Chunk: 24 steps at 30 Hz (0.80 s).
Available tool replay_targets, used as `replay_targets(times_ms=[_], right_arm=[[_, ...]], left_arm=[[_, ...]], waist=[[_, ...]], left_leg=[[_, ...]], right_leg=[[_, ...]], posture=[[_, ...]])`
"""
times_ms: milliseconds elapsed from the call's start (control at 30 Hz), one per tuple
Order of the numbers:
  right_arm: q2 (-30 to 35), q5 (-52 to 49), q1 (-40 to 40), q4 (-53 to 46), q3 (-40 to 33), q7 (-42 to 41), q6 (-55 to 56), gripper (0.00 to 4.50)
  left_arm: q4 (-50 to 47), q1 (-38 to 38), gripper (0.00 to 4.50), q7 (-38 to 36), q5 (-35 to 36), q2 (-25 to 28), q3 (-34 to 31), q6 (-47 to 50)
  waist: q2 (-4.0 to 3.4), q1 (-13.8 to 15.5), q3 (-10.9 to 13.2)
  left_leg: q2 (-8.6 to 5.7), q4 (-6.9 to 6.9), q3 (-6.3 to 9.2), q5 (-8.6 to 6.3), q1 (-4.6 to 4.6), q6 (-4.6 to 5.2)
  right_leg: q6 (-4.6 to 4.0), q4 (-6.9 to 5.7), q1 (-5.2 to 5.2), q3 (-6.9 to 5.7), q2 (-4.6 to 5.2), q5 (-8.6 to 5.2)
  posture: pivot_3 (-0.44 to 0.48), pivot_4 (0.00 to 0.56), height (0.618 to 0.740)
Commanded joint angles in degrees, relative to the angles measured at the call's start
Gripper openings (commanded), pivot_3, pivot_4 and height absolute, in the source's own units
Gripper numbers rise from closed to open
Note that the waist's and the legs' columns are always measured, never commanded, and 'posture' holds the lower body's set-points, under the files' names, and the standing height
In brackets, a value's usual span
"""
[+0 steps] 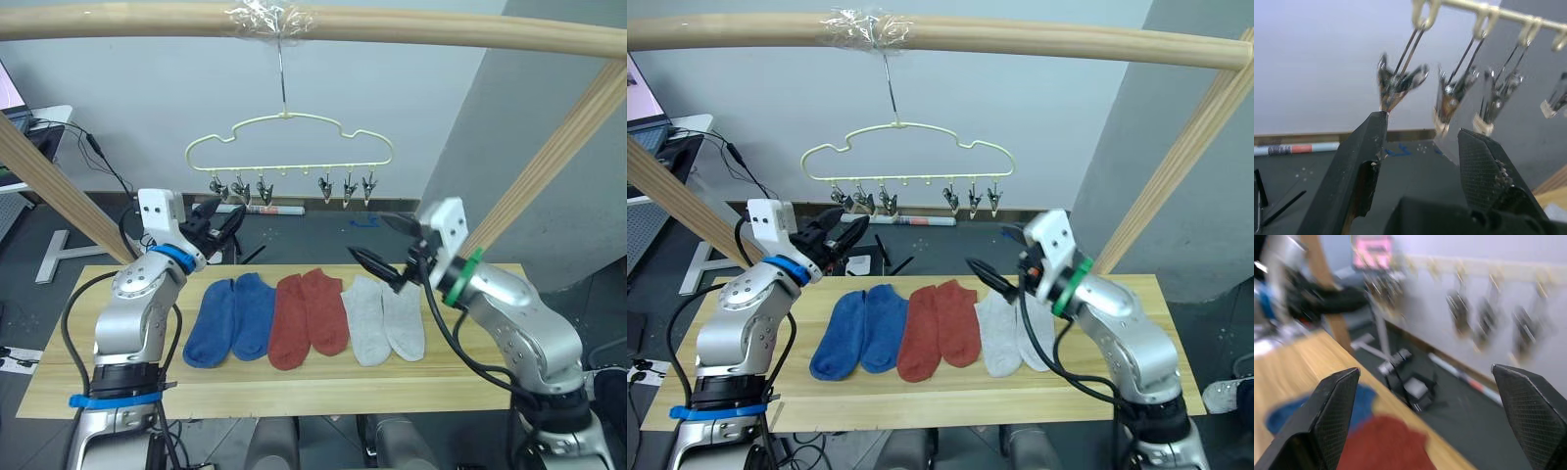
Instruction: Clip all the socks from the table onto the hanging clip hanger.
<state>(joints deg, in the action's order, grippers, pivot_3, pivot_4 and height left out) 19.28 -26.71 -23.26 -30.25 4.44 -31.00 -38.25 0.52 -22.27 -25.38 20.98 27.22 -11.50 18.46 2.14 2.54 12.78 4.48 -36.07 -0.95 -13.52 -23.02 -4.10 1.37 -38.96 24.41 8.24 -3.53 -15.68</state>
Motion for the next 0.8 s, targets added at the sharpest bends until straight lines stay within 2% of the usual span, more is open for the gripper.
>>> replay_targets(times_ms=[33,267,400,567,800], right_arm=[[-0.2,-1.9,-1.3,-2.4,0.3,0.4,-1.0,4.5],[-1.3,-3.6,-6.4,-1.9,0.3,0.7,-2.5,4.5],[-1.4,-4.4,-7.0,-1.9,-0.1,1.1,-3.1,4.5],[-0.5,-5.2,-7.1,-3.0,-0.4,1.4,-3.9,4.5],[-0.3,-6.1,-7.6,-3.6,-0.8,1.8,-4.5,4.5]], left_arm=[[-0.3,-1.3,2.57,1.4,-1.1,-0.2,-1.1,-1.6],[-2.6,-2.5,2.57,4.1,-2.5,-0.7,-1.4,-0.9],[-4.5,-1.5,2.57,4.1,-1.9,-0.7,-1.3,0.6],[-3.3,-5.0,2.57,5.7,-2.5,-2.0,-0.7,0.9],[-4.0,-4.6,2.57,7.4,-2.9,-2.0,-1.5,1.2]], waist=[[0.01,0.0,0.0],[0.04,0.1,0.4],[0.02,-0.1,0.4],[0.01,-0.2,0.4],[0.0,-0.8,0.4]], left_leg=[[0.0,0.0,0.05,0.0,-0.01,0.0],[-0.02,-0.07,0.18,0.01,-0.1,-0.01],[-0.01,-0.03,0.23,0.0,-0.11,-0.01],[-0.01,-0.12,0.62,0.01,-0.31,-0.03],[-0.01,-0.2,0.92,0.02,-0.45,-0.03]], right_leg=[[0.0,0.01,-0.02,-0.05,0.0,0.0],[0.0,0.01,-0.03,-0.21,0.06,0.0],[-0.02,0.01,-0.03,-0.27,0.06,0.01],[-0.02,0.01,-0.03,-0.67,0.1,0.01],[-0.04,0.01,-0.03,-0.99,0.12,0.01]], posture=[[0.163,0.246,0.74],[0.154,0.249,0.74],[0.154,0.249,0.74],[0.144,0.249,0.74],[0.144,0.249,0.74]])
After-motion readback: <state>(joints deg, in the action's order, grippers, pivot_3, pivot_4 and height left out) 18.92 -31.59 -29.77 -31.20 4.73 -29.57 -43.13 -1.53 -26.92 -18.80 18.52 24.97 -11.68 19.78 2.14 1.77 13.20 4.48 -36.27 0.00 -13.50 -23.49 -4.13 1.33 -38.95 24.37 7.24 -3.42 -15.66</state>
